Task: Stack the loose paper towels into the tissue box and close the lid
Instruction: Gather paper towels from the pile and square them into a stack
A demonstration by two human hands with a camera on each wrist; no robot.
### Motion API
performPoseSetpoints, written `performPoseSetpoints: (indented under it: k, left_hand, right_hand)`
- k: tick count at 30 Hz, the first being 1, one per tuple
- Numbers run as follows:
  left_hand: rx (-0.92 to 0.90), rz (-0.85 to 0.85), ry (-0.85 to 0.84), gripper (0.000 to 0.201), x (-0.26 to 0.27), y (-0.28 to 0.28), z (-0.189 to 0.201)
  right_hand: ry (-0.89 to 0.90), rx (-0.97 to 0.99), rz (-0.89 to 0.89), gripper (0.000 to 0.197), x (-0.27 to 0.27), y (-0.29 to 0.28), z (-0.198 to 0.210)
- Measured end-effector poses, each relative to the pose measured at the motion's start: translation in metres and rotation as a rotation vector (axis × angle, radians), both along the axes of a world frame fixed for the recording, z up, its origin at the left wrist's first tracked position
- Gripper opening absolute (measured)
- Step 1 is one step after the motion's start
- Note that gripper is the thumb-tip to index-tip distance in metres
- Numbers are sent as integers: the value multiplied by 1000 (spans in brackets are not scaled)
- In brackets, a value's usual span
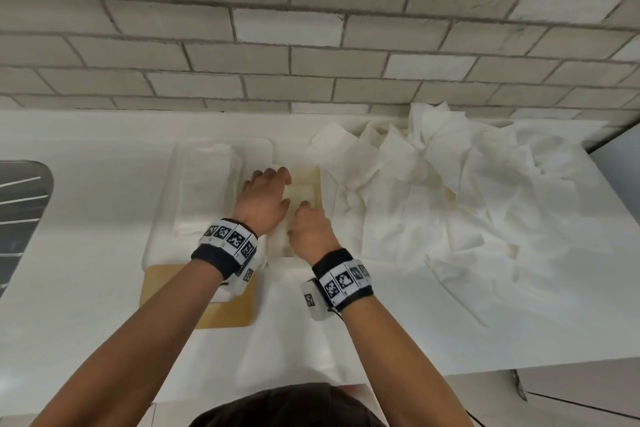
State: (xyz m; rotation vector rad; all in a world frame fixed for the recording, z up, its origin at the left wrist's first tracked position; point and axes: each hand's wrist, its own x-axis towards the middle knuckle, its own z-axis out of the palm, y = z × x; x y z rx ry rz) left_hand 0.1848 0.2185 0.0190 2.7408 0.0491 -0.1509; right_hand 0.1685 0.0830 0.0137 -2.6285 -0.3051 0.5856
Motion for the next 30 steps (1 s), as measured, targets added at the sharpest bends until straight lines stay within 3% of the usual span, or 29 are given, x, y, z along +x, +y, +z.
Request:
performPoseSetpoints:
  k: [4,7,9,11,13,16,18,21,23,27,30]
  left_hand:
    - [-144,26,-226,19,-33,-28,25]
    - [-266,27,-268,9,-51,-73,37]
    - [-297,7,-238,7,-50,-111,31]
    - [-284,-23,-138,12,-40,-149,16]
    - [-242,-58,14,21,-27,-184,-1]
    - [-236,-40,141,29,-12,-219,-20]
    - [-301,24,131,38,-6,-227,-28]
    - [-530,130,93,56,-4,-232,-24]
    - [-719,144,98,59,-7,-234,-11]
    - [-949,114,110,59,-13,-232,16]
    - [-982,98,21,35,-14,-222,18]
  right_hand:
    - [-310,219,-264,25,4,-81,24]
    - [-467,261,-565,24,25,-167,11]
    - [-394,273,-778,42,38,-216,-5]
    - [-171,250,-866,64,46,-244,-21]
    - [-33,250,-836,68,53,-258,-34]
    - [-32,359,-712,41,54,-270,-37]
    - [96,694,-642,34,44,-277,-28]
    - [425,1281,-692,66,31,-288,-16]
    - [535,1445,-671,57,26,-287,-1]
    - [533,1458,-613,44,16,-276,21]
    - [411,1330,-532,37,15,-267,36]
